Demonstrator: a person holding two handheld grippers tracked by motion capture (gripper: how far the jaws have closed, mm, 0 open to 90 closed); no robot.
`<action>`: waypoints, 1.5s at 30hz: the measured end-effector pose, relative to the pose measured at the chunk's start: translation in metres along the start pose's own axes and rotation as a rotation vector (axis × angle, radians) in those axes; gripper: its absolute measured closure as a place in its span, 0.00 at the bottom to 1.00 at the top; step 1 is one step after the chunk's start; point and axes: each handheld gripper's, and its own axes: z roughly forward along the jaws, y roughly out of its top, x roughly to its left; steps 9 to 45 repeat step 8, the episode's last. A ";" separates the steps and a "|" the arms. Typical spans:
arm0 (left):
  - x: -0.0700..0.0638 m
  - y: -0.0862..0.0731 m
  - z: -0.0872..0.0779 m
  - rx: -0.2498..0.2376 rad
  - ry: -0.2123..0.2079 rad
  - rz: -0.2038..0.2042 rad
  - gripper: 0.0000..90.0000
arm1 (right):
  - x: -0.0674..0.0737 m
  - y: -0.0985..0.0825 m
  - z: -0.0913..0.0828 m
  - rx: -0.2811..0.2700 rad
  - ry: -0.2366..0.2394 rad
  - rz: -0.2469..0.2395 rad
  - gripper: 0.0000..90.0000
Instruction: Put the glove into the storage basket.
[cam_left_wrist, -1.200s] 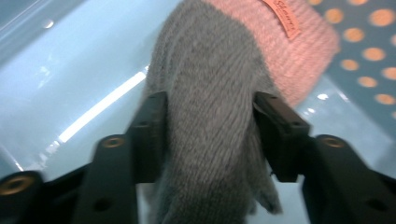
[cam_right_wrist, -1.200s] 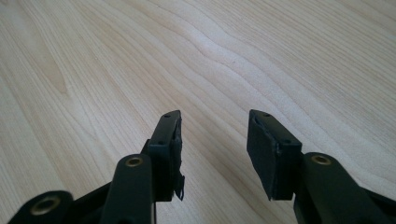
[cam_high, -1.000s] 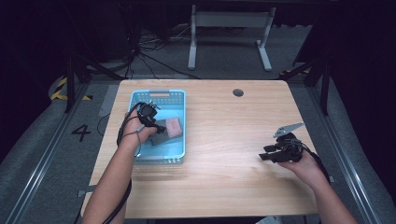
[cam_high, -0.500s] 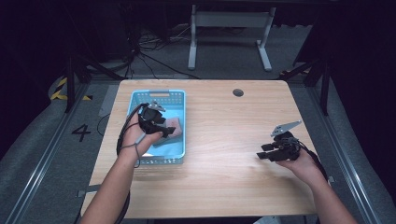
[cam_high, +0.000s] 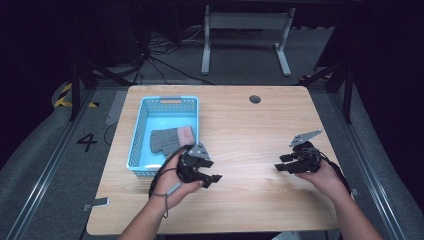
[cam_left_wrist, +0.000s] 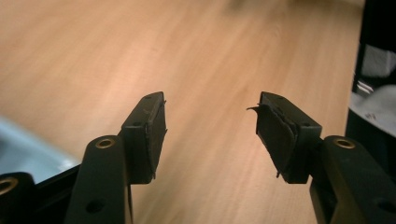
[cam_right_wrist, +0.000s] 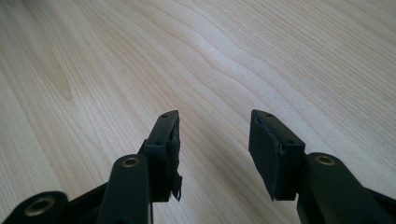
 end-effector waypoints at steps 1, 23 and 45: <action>-0.002 -0.003 0.009 0.009 -0.013 0.007 0.48 | 0.000 0.000 0.000 0.001 -0.001 -0.001 0.60; -0.006 -0.008 0.027 0.071 -0.027 0.026 0.43 | -0.001 -0.001 0.001 -0.007 -0.009 -0.012 0.57; -0.006 -0.008 0.027 0.071 -0.027 0.026 0.43 | -0.001 -0.001 0.001 -0.007 -0.009 -0.012 0.57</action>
